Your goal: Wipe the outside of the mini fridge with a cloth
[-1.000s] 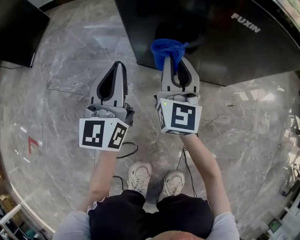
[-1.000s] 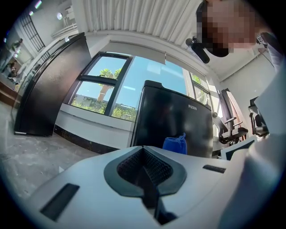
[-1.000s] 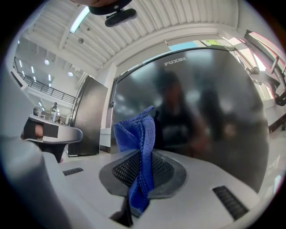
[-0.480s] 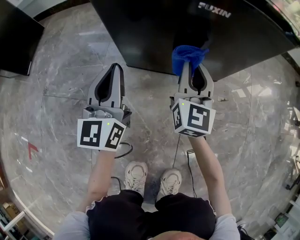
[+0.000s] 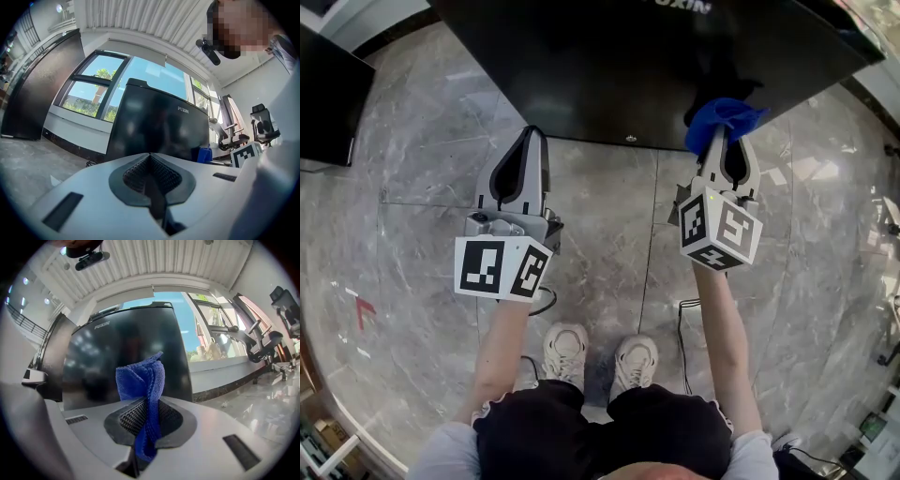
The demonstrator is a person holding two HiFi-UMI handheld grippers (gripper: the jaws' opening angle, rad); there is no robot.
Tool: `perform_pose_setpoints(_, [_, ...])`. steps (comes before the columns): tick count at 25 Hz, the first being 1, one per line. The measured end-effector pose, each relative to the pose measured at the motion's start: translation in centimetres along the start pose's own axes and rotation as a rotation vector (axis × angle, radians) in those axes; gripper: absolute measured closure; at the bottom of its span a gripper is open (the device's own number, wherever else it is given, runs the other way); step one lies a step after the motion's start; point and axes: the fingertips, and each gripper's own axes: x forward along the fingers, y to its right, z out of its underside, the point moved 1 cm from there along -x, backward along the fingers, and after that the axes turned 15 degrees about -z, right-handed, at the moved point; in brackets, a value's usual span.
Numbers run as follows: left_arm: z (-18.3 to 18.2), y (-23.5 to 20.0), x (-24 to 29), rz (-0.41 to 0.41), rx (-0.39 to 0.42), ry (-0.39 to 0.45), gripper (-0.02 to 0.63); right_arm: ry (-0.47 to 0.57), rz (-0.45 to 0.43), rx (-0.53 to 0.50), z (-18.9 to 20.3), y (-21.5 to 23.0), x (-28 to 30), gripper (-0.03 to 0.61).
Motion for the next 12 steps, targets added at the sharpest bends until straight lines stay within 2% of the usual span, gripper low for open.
perform_pose_setpoints(12, [0.8,2.2,0.4,0.033,0.005,-0.012,0.609,0.011,0.182,-0.043,-1.6,7.6,-1.9,0.518])
